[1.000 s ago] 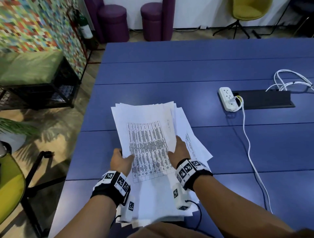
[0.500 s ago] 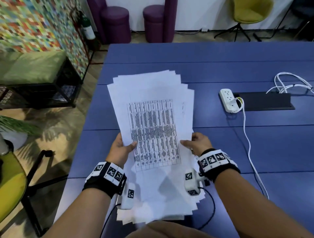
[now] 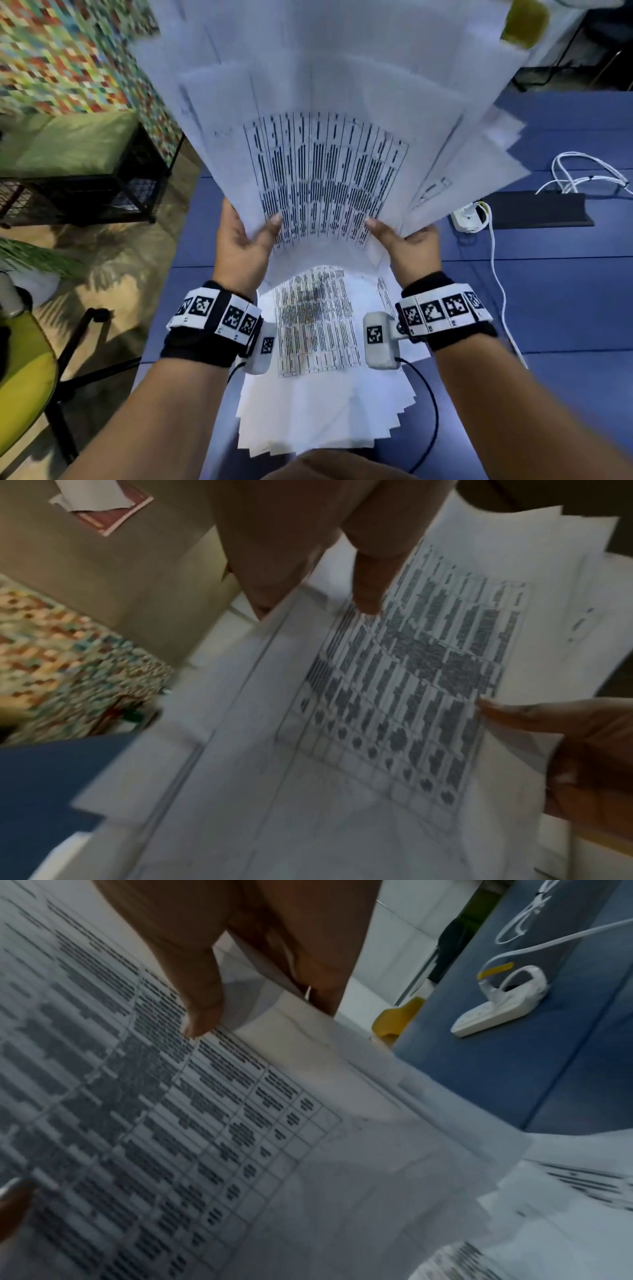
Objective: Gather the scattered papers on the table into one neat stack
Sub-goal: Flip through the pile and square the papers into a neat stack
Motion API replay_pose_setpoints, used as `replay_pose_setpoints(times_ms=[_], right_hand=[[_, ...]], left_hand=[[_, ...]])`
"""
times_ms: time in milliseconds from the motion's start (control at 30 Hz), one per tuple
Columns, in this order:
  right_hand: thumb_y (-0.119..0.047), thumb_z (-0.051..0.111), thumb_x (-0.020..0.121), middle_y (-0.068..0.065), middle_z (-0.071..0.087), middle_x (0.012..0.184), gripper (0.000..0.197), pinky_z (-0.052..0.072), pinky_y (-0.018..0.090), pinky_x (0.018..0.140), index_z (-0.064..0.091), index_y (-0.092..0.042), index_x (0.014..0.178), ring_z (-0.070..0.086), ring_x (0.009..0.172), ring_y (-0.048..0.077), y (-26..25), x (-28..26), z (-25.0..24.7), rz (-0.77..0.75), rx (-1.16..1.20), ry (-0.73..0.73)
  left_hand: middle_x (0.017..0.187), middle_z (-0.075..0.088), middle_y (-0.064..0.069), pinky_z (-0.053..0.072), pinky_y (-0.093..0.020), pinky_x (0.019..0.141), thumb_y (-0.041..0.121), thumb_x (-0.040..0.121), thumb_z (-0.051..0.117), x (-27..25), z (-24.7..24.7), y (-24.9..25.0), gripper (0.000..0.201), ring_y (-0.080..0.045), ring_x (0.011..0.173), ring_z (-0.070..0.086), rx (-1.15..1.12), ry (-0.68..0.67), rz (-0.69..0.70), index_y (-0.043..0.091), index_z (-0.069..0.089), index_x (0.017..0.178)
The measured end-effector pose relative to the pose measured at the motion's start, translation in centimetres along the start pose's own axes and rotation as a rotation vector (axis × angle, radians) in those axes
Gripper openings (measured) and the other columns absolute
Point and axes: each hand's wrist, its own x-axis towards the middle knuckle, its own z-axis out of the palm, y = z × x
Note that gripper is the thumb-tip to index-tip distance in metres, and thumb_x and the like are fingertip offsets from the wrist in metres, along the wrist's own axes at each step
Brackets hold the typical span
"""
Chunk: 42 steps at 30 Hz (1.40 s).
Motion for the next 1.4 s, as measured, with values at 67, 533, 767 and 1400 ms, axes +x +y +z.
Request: replay_pose_setpoints(times_ms=[67,533,767,1400], right_hand=[[-0.018,0.086,0.063,0.013,0.07,0.086,0.048,0.056,0.032,0.071,0.058,0.006,0.094,0.07,0.074,0.009,0.6,0.1,-0.8,0.052,-0.042,-0.025],[-0.023,0.093,0.045,0.028,0.069,0.082,0.06,0.05,0.057,0.089,0.064,0.013,0.083,0.068,0.082,0.04,-1.8,0.4,-0.7,0.091,-0.104,-0.221],[-0.014,0.092,0.05,0.017,0.069,0.096,0.062,0.054,0.048,0.088,0.055,0.004,0.097,0.069,0.092,0.031,-1.2,1.5,0.0,0.102,-0.069,-0.126],[0.024,0.066,0.063,-0.01,0.029,0.144,0.118,0.036,0.024,0.108,0.001,-0.027,0.146,0.036,0.132,0.002,-3.4,0.0,1.3,-0.561,-0.159,-0.075]], left_hand=[[0.124,0.058,0.008,0.045,-0.021,0.099,-0.007,0.085,0.067,-0.3,-0.9,-1.3,0.056,-0.001,0.116,0.057,0.005,0.001,-0.057,0.018,0.04,0.128],[0.119,0.063,-0.015,0.054,-0.023,0.082,-0.008,0.053,0.088,1.5,-0.2,-0.8,0.09,-0.013,0.106,0.065,-0.002,-0.114,-0.184,-0.009,0.039,0.129],[0.113,0.059,0.001,0.051,-0.016,0.083,-0.017,0.063,0.076,2.0,0.3,-1.0,0.065,0.003,0.101,0.062,0.02,-0.045,-0.112,0.012,0.042,0.11],[0.147,0.036,-0.008,0.03,-0.042,0.118,0.001,0.066,0.086,2.8,0.0,0.9,0.107,-0.014,0.139,0.037,0.175,0.013,0.159,0.002,0.015,0.145]])
